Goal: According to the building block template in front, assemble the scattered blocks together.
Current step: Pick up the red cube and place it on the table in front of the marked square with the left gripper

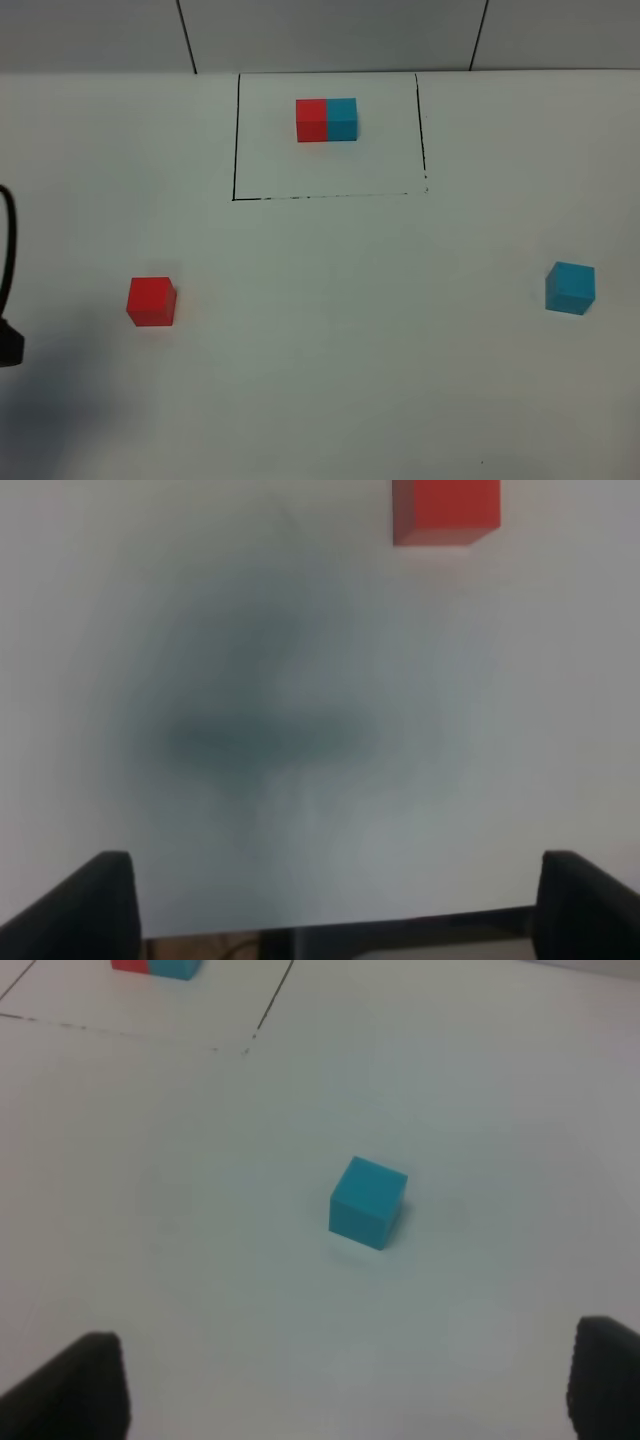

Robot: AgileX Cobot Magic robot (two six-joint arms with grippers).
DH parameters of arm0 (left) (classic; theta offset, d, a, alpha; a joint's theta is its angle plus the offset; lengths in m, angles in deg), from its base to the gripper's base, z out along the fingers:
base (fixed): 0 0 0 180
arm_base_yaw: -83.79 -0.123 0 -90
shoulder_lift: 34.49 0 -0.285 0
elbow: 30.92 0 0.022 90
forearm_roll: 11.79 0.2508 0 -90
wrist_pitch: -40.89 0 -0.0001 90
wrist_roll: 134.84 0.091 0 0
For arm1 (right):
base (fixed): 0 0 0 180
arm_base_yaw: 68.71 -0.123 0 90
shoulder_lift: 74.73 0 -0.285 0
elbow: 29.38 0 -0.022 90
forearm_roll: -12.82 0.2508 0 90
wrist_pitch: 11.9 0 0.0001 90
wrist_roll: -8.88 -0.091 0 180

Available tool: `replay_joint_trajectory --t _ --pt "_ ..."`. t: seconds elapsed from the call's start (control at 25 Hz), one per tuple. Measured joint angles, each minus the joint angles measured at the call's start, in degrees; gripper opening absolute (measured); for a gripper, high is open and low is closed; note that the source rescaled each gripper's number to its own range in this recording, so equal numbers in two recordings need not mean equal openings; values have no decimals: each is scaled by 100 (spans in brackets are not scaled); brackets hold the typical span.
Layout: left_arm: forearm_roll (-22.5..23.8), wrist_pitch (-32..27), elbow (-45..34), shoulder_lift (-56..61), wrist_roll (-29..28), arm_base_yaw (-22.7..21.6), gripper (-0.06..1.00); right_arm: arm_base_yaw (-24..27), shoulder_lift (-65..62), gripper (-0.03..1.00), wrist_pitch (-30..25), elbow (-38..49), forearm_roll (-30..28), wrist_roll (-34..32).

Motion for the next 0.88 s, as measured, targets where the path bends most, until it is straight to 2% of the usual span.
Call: replay_joint_trajectory --t 0.12,0.24,0.48,0.88 --pt "-141 229 129 -980 0 58 69 0 0 77 0 0 0 5" --pt "-160 619 146 -1684 -42 392 69 0 0 77 0 0 0 5" --pt "268 1473 286 -2774 -774 1073 69 0 0 77 0 0 0 5" --pt "522 1396 1400 -3995 -1485 1595 70 0 0 77 0 0 0 5"
